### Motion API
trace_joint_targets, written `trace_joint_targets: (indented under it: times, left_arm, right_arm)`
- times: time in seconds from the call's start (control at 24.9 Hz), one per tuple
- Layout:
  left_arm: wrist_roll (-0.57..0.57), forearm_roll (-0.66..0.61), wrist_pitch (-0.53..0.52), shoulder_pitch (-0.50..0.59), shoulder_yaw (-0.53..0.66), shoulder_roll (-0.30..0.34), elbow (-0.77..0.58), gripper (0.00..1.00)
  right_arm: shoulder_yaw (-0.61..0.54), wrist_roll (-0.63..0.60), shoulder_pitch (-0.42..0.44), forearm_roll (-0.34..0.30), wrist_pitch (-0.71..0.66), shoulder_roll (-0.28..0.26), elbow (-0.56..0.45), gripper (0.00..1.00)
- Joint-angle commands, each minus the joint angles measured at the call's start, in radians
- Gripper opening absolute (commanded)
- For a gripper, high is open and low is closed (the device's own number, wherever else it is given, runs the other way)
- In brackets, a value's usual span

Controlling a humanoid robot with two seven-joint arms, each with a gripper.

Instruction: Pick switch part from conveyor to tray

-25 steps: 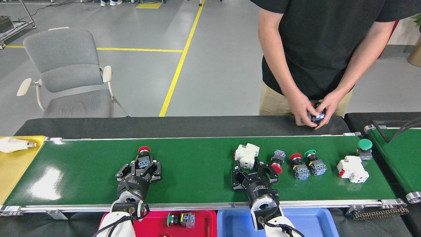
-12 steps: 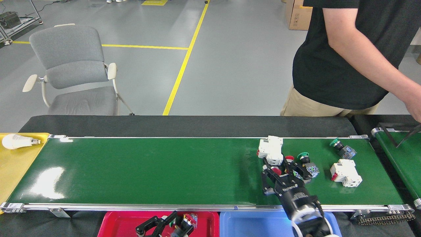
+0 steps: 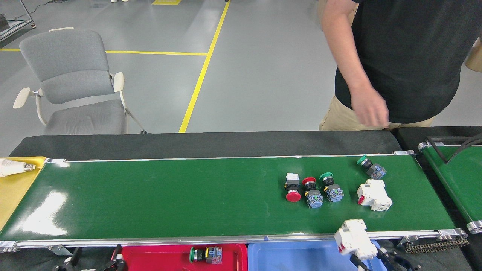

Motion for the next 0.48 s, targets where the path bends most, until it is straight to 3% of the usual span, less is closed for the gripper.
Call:
trace_joint_targets:
  times: [0.0, 0.04, 0.16, 0.28, 0.36, 0.44]
  left_arm:
    - [0.009, 0.006, 0.009, -0.013, 0.003, -0.001, -0.013, 1.00]
    - [0.008, 0.006, 0.009, -0.018, 0.003, -0.001, -0.013, 1.00]
    - [0.010, 0.006, 0.009, -0.049, 0.002, 0.001, -0.013, 1.00]
    - [0.010, 0.018, -0.001, -0.061, -0.015, 0.007, -0.013, 1.00]
    - [0.011, 0.017, -0.011, -0.069, -0.078, 0.013, -0.013, 1.00]
    - [0.011, 0.017, -0.013, -0.076, -0.153, 0.019, -0.013, 1.00]
  right_arm:
    - [-0.020, 0.025, -0.012, -0.004, -0.032, 0.052, -0.007, 1.00]
    - [-0.024, 0.039, -0.020, -0.004, -0.032, 0.083, -0.010, 1.00]
    - [-0.020, 0.076, -0.072, 0.024, 0.200, 0.160, -0.021, 0.99]
    - [0.019, 0.094, -0.126, 0.153, 0.385, 0.230, -0.022, 0.99]
    - [0.074, 0.094, -0.133, 0.209, 0.431, 0.238, -0.024, 0.98]
    - [0.106, 0.094, -0.135, 0.211, 0.436, 0.238, -0.025, 0.99]
